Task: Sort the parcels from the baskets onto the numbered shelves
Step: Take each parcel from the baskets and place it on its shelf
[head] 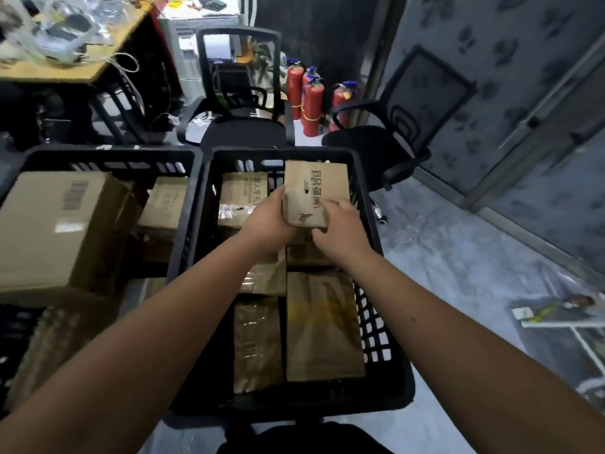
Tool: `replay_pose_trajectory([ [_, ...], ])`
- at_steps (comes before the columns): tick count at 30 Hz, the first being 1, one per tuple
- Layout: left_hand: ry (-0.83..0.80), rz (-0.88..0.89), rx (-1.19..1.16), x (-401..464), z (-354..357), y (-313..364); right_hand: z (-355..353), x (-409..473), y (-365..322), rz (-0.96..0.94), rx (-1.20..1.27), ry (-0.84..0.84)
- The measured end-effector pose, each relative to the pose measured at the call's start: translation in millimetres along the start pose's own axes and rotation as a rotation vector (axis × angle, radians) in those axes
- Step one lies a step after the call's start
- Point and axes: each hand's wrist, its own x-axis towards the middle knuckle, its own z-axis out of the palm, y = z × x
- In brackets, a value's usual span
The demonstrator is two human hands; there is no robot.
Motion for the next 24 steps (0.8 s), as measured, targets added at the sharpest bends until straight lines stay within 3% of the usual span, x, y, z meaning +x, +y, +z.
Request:
replay_pose_trajectory([
  [7,-0.016,-0.085,-0.215,-21.7,-8.9,-34.0,2.7,-25.8,-22.8,0.211,0.234,0.14],
  [13,-0.069,-0.203,-0.383,-39.4,-11.8,-49.9,6.0,-57.5,-28.0,0.294,0.386,0.151],
  [24,-0.093,-0.347,-0.492,-76.8,-4.2,-63.7,20.0,-83.2,-11.8,0.385,0.566,0.142],
])
